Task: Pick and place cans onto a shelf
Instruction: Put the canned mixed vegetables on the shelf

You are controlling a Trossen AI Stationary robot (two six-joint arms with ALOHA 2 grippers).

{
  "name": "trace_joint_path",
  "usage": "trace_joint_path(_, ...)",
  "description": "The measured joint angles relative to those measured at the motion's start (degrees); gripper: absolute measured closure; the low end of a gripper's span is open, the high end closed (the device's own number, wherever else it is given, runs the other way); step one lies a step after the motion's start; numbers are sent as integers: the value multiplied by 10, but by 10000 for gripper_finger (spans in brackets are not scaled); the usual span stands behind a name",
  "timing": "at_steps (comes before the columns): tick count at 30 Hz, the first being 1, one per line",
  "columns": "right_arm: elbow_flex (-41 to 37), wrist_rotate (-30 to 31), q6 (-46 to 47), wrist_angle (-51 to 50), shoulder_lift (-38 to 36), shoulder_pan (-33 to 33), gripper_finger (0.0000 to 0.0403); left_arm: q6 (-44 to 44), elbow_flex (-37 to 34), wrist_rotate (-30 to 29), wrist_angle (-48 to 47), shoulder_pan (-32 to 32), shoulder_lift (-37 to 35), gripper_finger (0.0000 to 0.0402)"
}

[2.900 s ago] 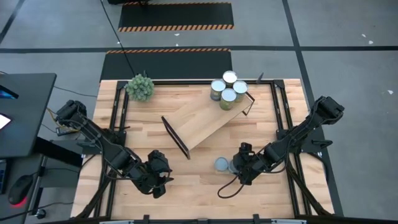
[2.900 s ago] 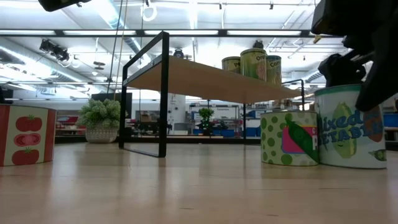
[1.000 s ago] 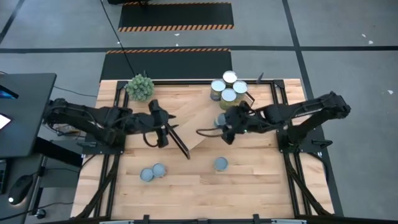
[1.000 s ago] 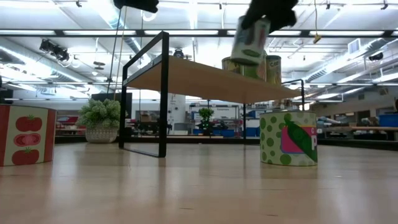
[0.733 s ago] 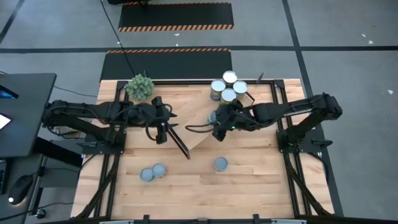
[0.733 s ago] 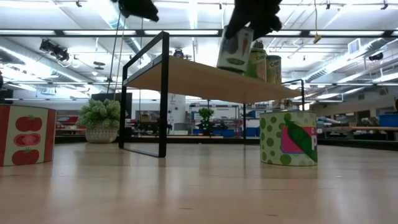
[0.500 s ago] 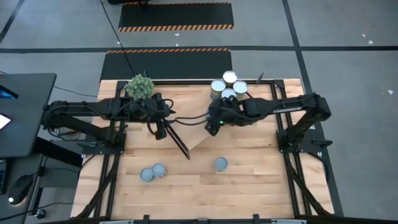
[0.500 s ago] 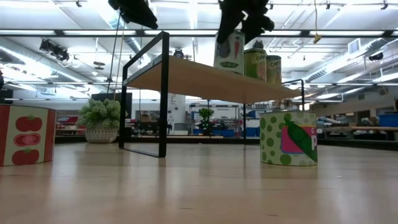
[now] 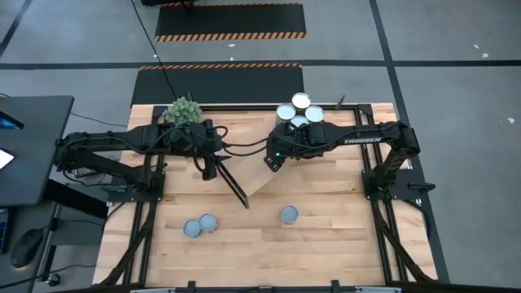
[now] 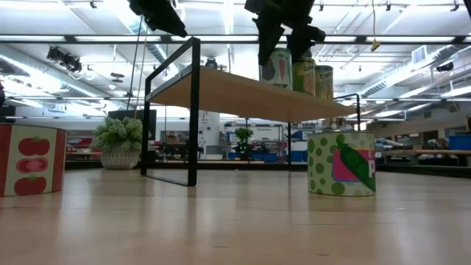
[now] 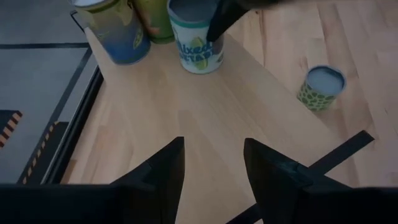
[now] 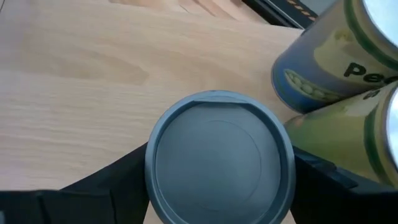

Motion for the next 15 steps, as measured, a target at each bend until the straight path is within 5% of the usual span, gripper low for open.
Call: trace_joint_path(15,-2,-36,-182,-32,-10,-1,20,26,0,23,-3,6,0,230)
